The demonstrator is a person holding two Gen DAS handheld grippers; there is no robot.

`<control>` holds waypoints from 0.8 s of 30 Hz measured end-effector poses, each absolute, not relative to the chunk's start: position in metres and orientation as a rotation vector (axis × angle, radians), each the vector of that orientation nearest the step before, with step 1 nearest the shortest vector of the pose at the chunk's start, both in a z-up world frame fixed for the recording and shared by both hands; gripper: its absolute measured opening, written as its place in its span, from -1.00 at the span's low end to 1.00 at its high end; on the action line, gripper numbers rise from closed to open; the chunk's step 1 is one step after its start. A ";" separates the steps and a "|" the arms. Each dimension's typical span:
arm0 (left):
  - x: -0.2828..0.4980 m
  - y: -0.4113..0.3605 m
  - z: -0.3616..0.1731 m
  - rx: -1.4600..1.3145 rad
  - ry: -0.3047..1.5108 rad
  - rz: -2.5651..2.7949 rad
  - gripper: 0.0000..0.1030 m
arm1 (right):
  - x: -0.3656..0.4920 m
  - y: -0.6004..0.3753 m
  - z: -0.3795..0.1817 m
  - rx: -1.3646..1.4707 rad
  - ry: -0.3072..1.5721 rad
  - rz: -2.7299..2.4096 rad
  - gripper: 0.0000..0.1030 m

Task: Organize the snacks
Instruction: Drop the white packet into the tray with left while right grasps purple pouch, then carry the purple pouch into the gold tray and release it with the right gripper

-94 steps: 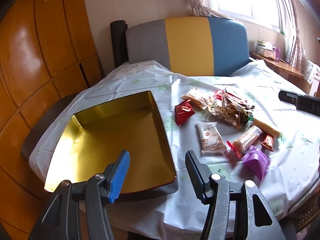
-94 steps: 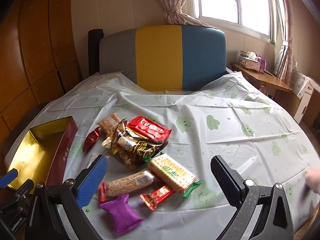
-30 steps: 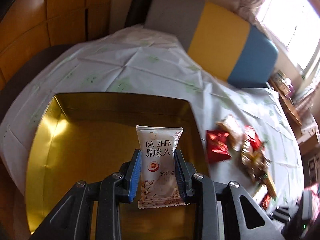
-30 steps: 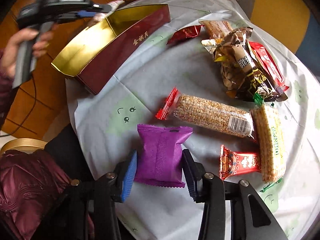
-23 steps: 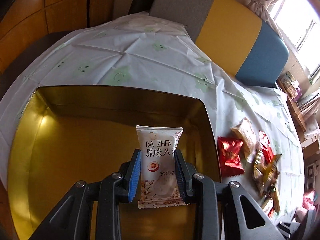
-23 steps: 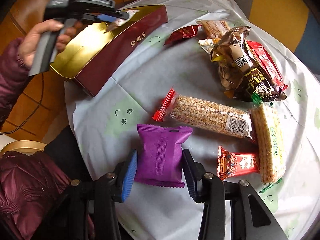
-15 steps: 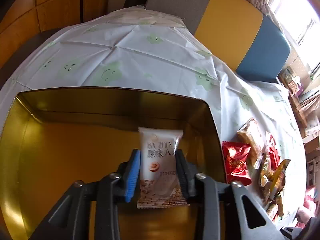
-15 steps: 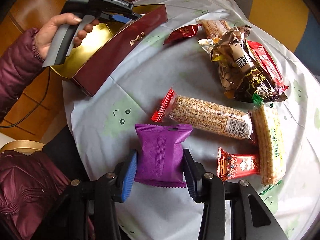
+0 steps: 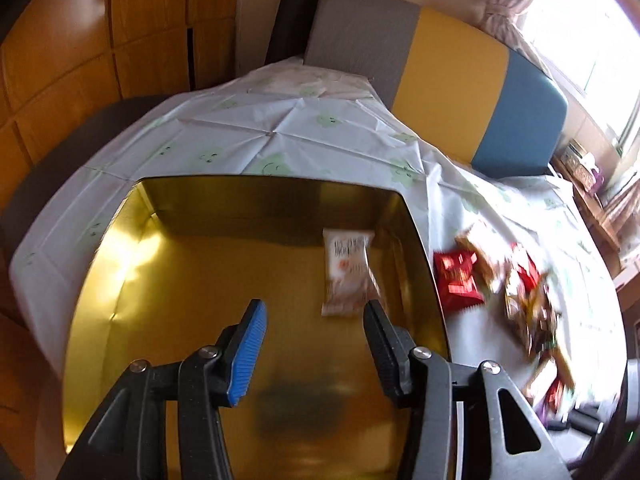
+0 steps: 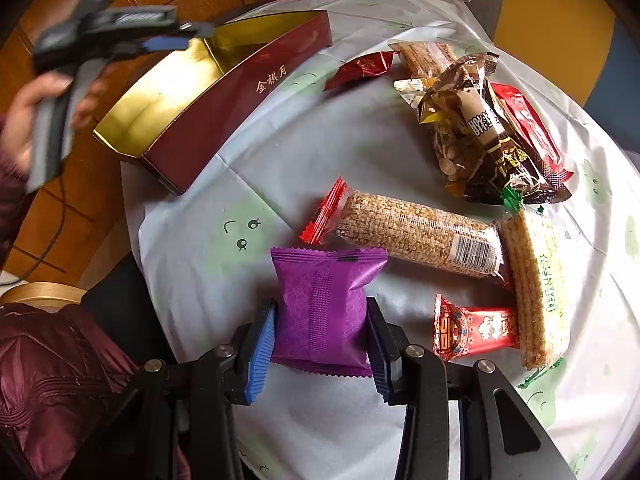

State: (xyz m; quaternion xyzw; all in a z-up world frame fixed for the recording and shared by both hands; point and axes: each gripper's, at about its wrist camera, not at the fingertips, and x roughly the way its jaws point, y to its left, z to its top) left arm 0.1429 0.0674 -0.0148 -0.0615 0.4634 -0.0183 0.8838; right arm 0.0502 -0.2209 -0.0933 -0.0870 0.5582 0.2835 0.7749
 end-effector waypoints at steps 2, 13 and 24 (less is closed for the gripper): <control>0.124 0.066 -0.012 -0.106 0.951 -0.034 -0.01 | 0.049 -0.220 -0.094 -0.191 1.205 0.606 -0.17; 0.063 0.075 -0.005 -0.064 0.872 0.051 -0.01 | 0.043 -0.206 -0.069 -0.166 1.167 0.587 -0.22; 0.050 0.102 -0.008 -0.105 0.864 0.133 -0.01 | 0.085 -0.120 -0.008 -0.166 0.993 0.700 -0.22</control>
